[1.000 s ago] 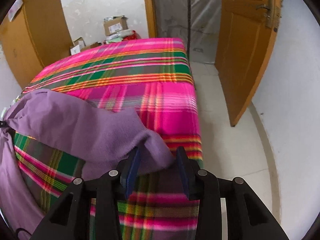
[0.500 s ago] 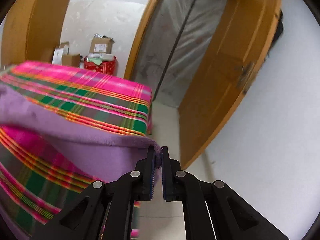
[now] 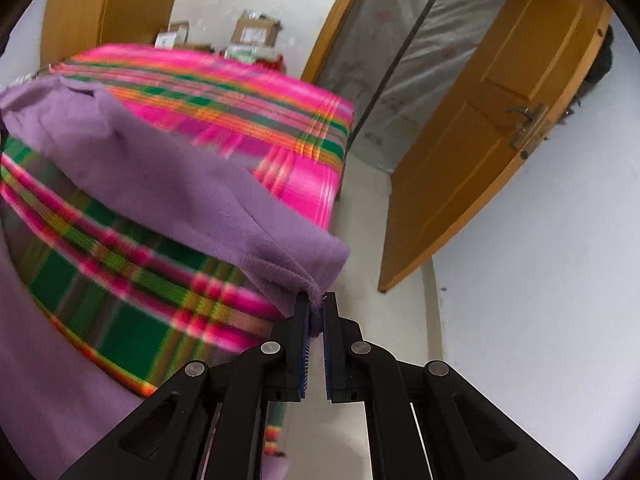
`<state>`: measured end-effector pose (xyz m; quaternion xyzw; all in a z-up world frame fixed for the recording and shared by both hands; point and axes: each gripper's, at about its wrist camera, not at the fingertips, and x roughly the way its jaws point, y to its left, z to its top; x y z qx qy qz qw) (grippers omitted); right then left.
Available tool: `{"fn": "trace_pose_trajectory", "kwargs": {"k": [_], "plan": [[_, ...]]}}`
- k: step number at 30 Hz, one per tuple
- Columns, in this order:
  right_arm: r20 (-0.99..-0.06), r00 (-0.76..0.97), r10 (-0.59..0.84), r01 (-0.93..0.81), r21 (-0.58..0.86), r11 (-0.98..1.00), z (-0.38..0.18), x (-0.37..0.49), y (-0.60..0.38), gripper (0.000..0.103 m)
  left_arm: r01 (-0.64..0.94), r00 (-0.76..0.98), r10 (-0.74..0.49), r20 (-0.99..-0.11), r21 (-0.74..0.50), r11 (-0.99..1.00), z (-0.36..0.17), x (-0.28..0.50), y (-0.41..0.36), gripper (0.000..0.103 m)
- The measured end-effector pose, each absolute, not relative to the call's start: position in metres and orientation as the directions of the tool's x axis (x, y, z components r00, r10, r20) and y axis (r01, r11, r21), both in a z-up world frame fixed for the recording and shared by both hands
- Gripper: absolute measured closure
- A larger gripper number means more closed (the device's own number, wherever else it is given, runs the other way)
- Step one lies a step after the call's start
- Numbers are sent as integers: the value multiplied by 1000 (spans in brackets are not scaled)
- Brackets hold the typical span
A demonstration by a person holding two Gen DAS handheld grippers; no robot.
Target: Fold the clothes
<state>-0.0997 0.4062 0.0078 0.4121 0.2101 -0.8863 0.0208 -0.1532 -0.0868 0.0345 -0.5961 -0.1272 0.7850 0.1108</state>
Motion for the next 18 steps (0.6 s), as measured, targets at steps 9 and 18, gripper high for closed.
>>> {"fn": "trace_pose_trajectory", "kwargs": {"k": [9, 18], "plan": [[-845, -532, 55, 309, -254, -916, 16, -105, 413, 95, -93, -280, 304, -910, -290, -953, 59, -141, -84, 96], [-863, -491, -121, 343, -64, -937, 47, -100, 435, 85, -131, -354, 261, -898, -228, -965, 89, -163, -77, 86]]}}
